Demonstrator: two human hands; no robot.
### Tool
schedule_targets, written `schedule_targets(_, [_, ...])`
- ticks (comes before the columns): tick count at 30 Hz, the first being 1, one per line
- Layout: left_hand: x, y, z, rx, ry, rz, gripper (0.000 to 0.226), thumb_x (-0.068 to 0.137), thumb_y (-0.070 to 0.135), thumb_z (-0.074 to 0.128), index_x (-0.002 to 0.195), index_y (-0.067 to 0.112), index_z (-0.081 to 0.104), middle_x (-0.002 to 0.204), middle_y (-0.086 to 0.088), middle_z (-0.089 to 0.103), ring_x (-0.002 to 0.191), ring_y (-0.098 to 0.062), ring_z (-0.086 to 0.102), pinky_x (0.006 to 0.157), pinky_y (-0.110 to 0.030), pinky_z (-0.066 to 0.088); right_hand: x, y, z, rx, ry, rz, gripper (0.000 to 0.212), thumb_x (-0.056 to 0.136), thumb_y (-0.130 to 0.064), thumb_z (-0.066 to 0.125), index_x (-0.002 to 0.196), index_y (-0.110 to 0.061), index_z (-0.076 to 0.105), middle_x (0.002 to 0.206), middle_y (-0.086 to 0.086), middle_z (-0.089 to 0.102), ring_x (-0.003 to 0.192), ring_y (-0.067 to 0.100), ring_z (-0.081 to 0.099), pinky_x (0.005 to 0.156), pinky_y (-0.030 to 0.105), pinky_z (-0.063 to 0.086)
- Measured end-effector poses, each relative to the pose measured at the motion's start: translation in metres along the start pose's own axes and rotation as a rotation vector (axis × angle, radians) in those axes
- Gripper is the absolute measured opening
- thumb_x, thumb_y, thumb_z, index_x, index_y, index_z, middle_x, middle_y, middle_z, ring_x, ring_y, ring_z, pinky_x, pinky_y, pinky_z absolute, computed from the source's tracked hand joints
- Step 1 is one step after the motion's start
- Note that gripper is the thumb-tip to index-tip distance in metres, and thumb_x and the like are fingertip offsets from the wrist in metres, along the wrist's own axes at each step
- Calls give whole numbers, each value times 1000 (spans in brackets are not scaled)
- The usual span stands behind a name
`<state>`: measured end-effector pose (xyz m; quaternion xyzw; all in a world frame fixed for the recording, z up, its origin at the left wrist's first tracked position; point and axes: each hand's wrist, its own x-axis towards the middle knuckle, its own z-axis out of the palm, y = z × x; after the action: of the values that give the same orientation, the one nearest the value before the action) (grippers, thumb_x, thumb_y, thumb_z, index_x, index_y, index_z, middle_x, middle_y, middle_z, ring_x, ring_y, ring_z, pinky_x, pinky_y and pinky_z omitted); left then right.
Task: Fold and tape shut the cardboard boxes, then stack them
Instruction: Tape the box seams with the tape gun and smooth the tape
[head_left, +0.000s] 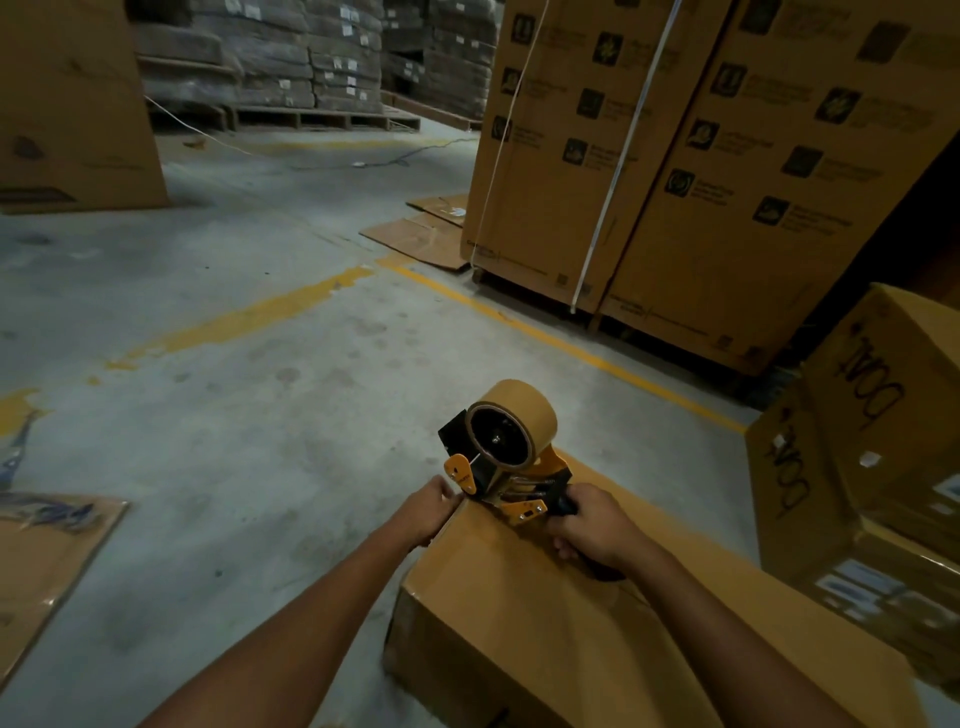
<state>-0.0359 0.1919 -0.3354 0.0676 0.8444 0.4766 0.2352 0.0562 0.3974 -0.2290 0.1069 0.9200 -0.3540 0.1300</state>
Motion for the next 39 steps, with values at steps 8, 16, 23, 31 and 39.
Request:
schedule_targets(8, [-44,26,-10,-489,-1,31,28,94,1,45,109,13,66,109,-12,68,99,-24,63,87,-39,52,4,-12,-3,101,-49,59,15,86,-18,72,101,-20,69,67,5,69,55,15,65,62,32,58])
schedule_targets(16, [-55,26,-7,-345,-213,104,34,102,20,54,136,25,51,125,2,64,110,-18,63,88,-29,53,-1,-9,6,-24,39,-64,22,81,-36,79,101,-28,72,86,-6,70,73,9,64,58,24,49])
schedule_targets(23, [-55,26,-9,-290,-217,55,26,104,25,50,129,29,55,119,3,64,107,-18,63,85,-29,51,2,2,8,-18,27,-60,21,80,-34,80,99,-27,73,95,-2,72,91,16,66,85,44,58])
schedule_targets(31, [-47,23,-7,-170,-210,157,49,104,26,49,151,34,36,143,2,52,124,-18,55,108,-41,44,-24,47,-24,-154,31,7,9,83,-28,73,88,-21,70,79,2,70,62,11,60,51,26,46])
schedule_targets(39, [-39,19,1,825,0,490,55,105,45,22,158,29,19,165,10,-1,153,-20,-15,124,-51,2,-24,53,-21,-166,65,10,14,78,-34,76,89,-27,71,84,-2,70,76,14,65,65,34,54])
